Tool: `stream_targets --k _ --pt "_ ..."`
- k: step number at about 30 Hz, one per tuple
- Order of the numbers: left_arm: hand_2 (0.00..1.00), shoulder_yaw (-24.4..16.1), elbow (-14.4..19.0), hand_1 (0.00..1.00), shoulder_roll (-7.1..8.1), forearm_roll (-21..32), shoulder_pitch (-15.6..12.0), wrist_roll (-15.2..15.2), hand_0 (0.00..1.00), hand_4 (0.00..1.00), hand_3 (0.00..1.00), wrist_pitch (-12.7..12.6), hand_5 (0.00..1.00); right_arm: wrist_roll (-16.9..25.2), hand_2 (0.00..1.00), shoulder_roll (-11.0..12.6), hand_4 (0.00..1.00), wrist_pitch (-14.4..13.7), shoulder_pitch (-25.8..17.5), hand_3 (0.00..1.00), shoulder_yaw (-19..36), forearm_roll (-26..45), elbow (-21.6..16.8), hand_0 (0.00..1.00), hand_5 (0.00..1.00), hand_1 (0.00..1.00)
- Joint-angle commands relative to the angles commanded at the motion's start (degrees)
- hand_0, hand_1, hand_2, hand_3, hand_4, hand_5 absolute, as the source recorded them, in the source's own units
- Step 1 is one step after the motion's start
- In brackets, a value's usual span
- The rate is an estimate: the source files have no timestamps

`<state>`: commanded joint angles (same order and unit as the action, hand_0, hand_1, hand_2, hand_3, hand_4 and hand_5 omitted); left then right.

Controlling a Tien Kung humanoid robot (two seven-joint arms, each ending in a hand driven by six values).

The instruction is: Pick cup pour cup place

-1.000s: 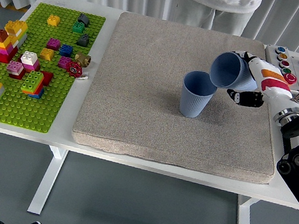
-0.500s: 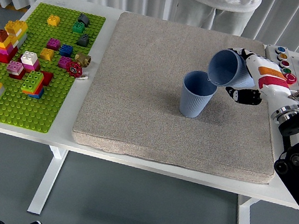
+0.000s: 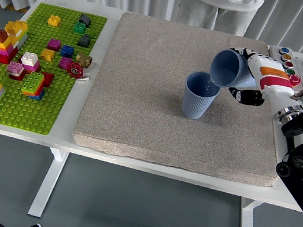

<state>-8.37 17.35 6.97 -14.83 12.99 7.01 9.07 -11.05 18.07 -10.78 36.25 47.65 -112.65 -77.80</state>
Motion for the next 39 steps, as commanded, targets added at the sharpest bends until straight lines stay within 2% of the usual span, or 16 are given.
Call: stream_targets --k 39 --pt "0.834 0.04 -0.05 0.821 0.12 0.04 0.24 -0.10 0.783 0.498 0.763 -0.05 0.998 -1.18 0.648 0.88 0.725 -0.40 0.99 0.729 -1.84 -7.74 -0.50 0.822 0.139 0.730"
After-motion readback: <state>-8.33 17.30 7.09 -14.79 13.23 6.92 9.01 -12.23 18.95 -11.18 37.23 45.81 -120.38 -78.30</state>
